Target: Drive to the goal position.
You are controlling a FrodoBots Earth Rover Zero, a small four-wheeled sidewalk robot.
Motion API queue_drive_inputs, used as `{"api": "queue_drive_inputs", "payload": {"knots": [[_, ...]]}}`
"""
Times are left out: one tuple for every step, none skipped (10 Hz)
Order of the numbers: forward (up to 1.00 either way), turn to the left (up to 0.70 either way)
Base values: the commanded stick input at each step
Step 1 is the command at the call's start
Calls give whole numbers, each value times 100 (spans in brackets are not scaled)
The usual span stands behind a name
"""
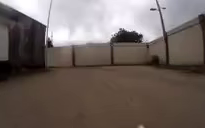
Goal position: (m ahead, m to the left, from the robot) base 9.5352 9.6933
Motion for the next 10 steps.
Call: {"api": "queue_drive_inputs", "payload": {"knots": [[30, 0], [30, 0], [30, 0], [30, 0], [30, 0], [30, 0], [30, 0], [30, 0], [30, 0], [30, 0]]}}
